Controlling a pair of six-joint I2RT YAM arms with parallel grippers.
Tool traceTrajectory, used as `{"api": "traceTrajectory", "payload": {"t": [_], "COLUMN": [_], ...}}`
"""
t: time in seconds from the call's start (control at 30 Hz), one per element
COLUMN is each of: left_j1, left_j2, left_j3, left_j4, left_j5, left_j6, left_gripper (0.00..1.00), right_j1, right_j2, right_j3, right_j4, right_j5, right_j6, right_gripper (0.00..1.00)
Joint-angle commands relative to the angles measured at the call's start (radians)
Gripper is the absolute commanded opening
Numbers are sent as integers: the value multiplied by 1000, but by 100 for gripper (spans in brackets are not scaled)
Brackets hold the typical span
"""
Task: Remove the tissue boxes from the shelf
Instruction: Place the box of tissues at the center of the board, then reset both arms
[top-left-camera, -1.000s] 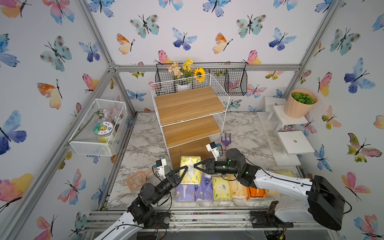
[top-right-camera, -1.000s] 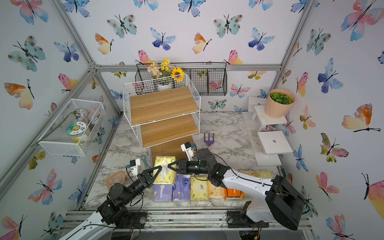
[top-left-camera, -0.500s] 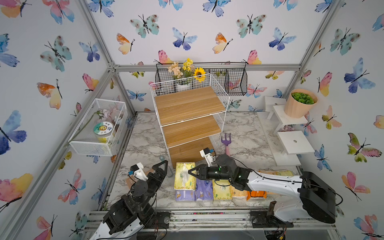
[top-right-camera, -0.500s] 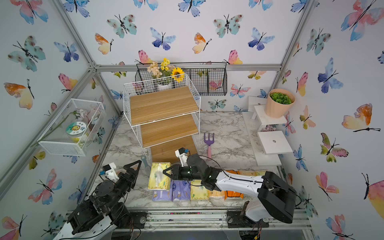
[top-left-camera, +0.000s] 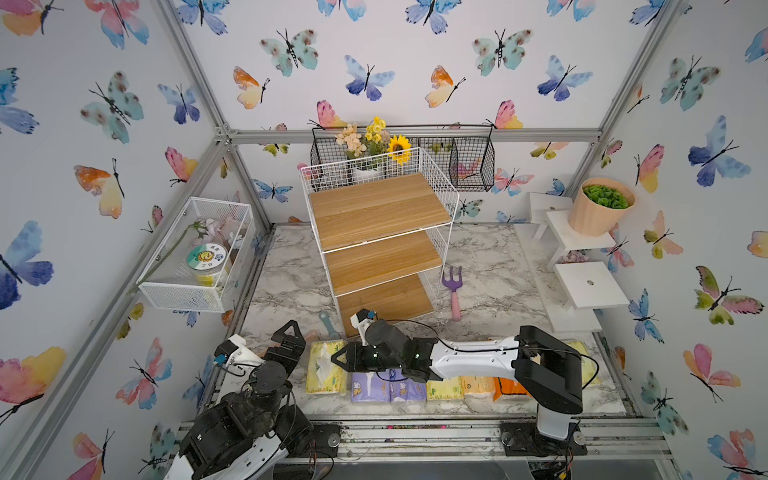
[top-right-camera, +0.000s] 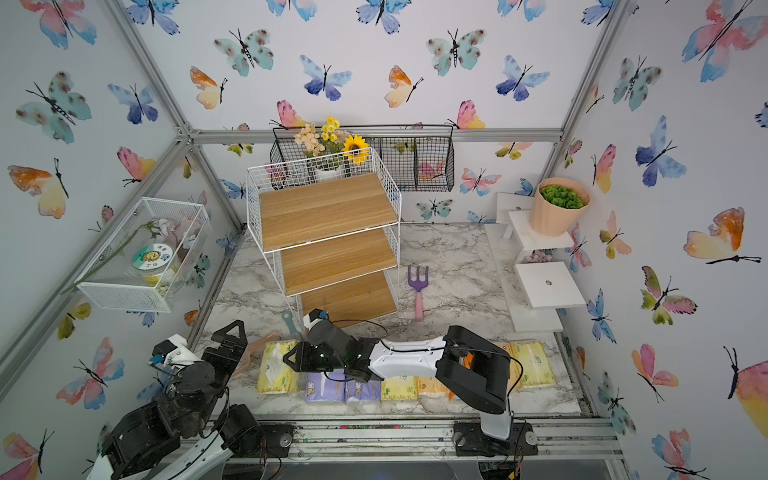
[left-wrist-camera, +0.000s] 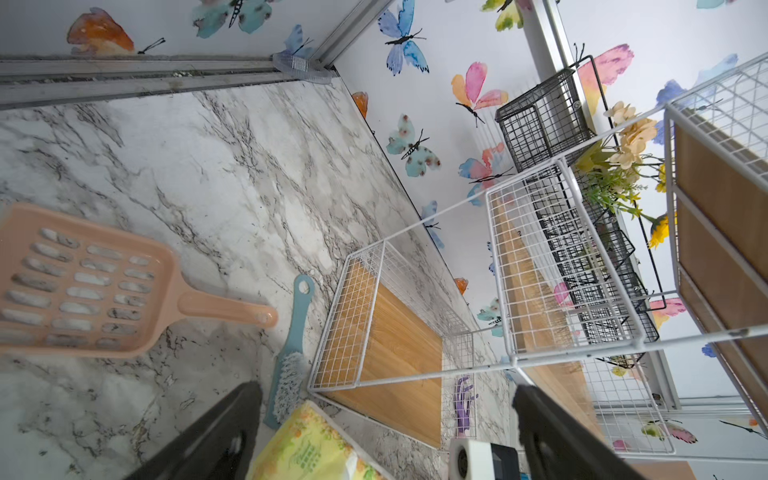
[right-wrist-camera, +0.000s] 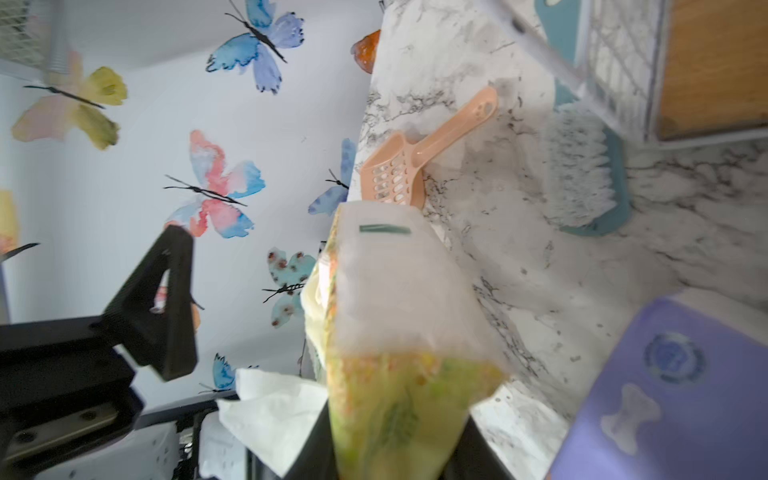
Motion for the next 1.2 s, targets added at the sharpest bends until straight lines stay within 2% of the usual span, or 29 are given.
{"api": "traceTrajectory", "payload": {"t": [0.0,0.17,0.27,0.4,0.5,0.6,0.8,1.0,1.17], "left_j1": [2,2,2,3,3,3,2,3,2], "left_j2": [-27,-42,-40,-32,-25,-19,-14,37,152], "left_j3": [-2,-21,-30,-32,-33,-43,-76,-139,-227], "left_j4": [-54,-60,-60,-57,-54,-46,-35,53,196], "left_j5": [-61,-60,-61,-61,-61,-57,-51,-52,-26], "left_j6": [6,-20,-35,-46,-47,-56,-88,-64,-28], "left_gripper": [99,99,99,99,99,99,99,99,99], "right_j1": [9,27,41,46,53,62,97,109,107], "right_j2": [52,136,181,221,203,148,-18,-246,-477], "right_j3": [60,159,222,265,269,251,179,5,-179], "right_j4": [-59,-143,-203,-268,-307,-339,-406,-412,-462], "right_j5": [39,31,44,52,101,169,292,445,708], "right_j6": [21,-4,-29,-45,-68,-92,-114,-138,-195], "right_gripper": [7,8,13,26,42,56,66,67,69]}}
